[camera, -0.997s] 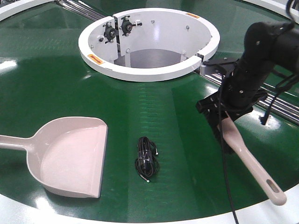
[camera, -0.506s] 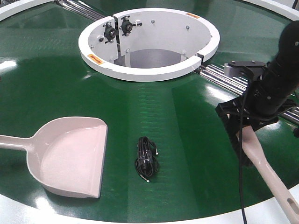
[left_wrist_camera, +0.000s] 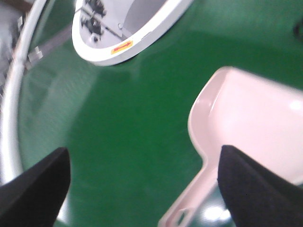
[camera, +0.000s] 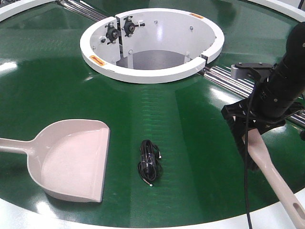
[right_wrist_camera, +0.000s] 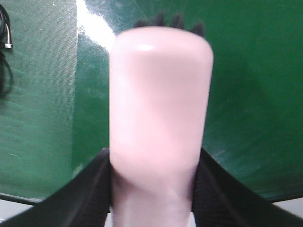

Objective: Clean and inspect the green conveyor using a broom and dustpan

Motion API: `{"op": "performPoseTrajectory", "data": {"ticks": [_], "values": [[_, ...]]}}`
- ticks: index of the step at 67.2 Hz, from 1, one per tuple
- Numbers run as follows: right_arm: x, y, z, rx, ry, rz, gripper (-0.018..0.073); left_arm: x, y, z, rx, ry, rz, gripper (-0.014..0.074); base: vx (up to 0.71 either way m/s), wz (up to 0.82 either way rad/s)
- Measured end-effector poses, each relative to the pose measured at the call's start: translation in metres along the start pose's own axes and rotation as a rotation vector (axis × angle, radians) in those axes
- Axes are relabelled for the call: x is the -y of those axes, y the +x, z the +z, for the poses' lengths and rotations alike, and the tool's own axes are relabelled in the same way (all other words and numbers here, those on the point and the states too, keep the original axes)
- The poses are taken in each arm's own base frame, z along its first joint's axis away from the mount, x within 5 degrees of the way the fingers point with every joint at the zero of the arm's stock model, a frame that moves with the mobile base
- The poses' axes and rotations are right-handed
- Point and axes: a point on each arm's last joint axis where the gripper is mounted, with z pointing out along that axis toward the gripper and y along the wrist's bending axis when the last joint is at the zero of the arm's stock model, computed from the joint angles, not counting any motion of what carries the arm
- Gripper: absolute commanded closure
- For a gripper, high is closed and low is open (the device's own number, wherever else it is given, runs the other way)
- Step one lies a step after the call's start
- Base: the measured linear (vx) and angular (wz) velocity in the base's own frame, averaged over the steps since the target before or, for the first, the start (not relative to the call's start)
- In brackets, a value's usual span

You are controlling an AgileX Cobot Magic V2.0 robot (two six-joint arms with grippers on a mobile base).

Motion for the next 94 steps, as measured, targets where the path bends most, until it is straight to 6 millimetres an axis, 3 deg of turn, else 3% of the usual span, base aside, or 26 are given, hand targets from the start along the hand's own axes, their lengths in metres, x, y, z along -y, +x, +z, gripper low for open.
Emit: {"op": "performPoseTrajectory", "data": {"ticks": [8,18,61,81,94], "values": [[0.000,0.000,0.000,0.000,0.000,0.000,0.0563,0.000,0.000,0.000,-0.001,-0.003,0.273,0.0012,0.00,0.00],[0.000,0.000,0.000,0.000,0.000,0.000,0.0563,-0.002,0.000,0.000,-0.001,-0.020,0.442,0.0012,0.00,0.00],[0.000,0.000,0.000,0.000,0.000,0.001,0.0563,0.000,0.004,0.002,-0.040,0.016,0.500,0.0012,0.00,0.00],[0.000,0.000,0.000,0.000,0.000,0.001,0.0563,-0.006,0.018,0.034,-0.215,0.245,0.458,0.0012,0.00,0.00],[0.000,0.000,0.000,0.001,0.000,0.001,0.0563,-0.017,0.029,0.076,-0.368,0.500,0.415,0.0012,0.00,0.00]]}}
